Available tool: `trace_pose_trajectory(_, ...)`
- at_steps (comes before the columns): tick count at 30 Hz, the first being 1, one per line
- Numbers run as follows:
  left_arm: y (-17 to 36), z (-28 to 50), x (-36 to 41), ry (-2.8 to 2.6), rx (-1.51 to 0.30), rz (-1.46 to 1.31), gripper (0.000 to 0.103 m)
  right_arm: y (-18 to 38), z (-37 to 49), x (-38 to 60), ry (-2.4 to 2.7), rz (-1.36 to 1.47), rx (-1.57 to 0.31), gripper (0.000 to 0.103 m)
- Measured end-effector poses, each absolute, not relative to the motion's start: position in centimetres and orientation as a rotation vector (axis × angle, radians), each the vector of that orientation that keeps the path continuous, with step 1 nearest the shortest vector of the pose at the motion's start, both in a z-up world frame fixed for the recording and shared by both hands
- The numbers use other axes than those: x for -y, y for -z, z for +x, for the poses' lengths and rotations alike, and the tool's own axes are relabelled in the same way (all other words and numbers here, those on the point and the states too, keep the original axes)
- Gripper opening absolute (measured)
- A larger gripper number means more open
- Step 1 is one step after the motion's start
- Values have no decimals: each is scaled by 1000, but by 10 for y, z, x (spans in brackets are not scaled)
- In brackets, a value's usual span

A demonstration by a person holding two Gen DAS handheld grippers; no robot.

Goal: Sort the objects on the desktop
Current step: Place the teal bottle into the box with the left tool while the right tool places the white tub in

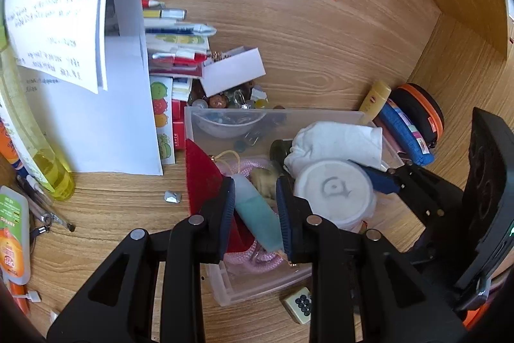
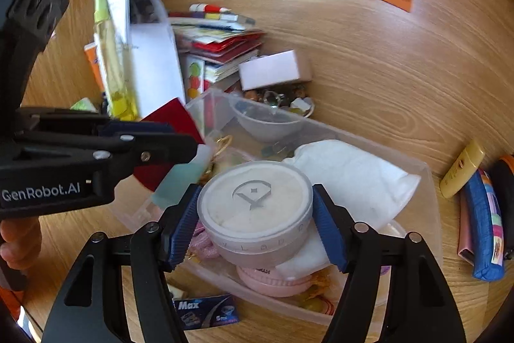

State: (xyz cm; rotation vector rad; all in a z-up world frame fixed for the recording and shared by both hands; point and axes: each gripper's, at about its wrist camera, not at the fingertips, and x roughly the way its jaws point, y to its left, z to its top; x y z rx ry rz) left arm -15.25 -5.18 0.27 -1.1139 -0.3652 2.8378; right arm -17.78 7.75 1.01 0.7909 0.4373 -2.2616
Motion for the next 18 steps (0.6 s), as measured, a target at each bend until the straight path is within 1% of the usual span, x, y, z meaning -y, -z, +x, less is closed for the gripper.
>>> trace_pose_trajectory(2, -6, -149, 50, -2845, 354, -1085, 25, -10, -175, -75, 2245, 795, -449, 65)
trace_pose_trajectory(5, -12, -143, 49, -2861, 342, -1044, 32, -10, -170, -73, 2237, 792, -469, 66)
trace_pose_trajectory(7, -16, -139, 47, -2867, 321, -1014, 33, -14, -167, -74, 2240, 782, -466, 67)
trace_pose_trajectory(10, -20, -134, 44, -2884, 288, -982, 34, -21, -161, -75, 2258, 754, -479, 72)
trace_pose_trajectory(12, -23, -132, 43, -2894, 280, -972, 40, -26, -156, -80, 2270, 741, -480, 73)
trace_pose_trajectory(13, -24, -129, 42, -2919, 264, -967, 41, -27, -154, -81, 2272, 739, -480, 73)
trace_pose_trajectory(14, -25, -126, 41, -2958, 245, -958, 41, -29, -151, -85, 2276, 732, -482, 74)
trace_pose_trajectory(15, -25, -125, 39, -2978, 230, -958, 41, -31, -149, -87, 2281, 727, -487, 80)
trace_pose_trajectory(16, -25, -123, 37, -2998, 216, -963, 41, -32, -146, -90, 2292, 721, -492, 83)
trace_pose_trajectory(18, -24, -119, 35, -3004, 219, -965, 41, -35, -141, -95, 2324, 699, -506, 85)
